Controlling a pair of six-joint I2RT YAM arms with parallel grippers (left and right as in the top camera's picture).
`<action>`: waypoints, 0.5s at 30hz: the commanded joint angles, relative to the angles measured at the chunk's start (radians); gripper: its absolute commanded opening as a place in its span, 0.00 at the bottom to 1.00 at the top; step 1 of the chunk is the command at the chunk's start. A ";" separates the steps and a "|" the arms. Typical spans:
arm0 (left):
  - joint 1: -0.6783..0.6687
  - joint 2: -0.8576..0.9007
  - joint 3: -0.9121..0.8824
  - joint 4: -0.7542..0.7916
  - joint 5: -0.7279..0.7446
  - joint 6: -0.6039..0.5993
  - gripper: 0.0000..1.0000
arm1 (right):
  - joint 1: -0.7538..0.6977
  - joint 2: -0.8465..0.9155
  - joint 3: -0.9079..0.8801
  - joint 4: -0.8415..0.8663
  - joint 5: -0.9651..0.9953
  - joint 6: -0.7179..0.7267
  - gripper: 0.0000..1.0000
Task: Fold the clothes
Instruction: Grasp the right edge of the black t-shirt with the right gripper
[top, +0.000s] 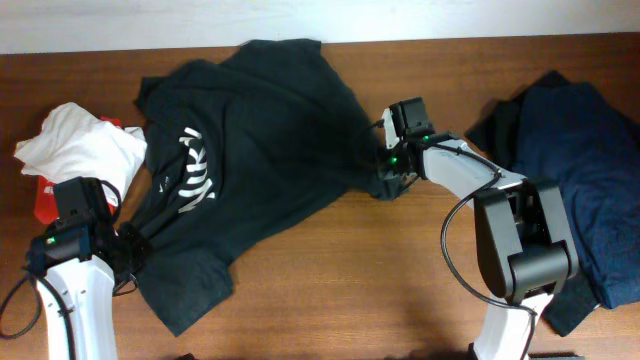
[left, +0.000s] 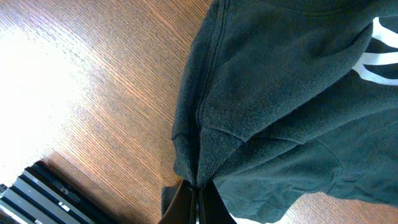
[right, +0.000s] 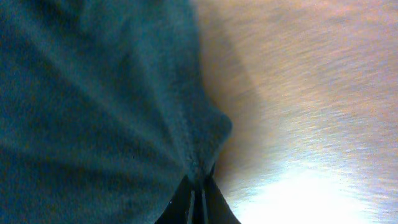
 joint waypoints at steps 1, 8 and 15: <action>0.008 -0.006 0.006 -0.002 -0.019 0.016 0.00 | -0.080 0.011 0.140 0.006 0.126 0.024 0.04; 0.008 -0.006 0.006 0.003 -0.019 0.016 0.00 | -0.122 0.008 0.259 -0.217 0.099 0.026 0.99; 0.008 -0.006 0.006 0.012 -0.019 0.016 0.00 | -0.122 0.006 0.227 -0.503 -0.015 0.269 0.99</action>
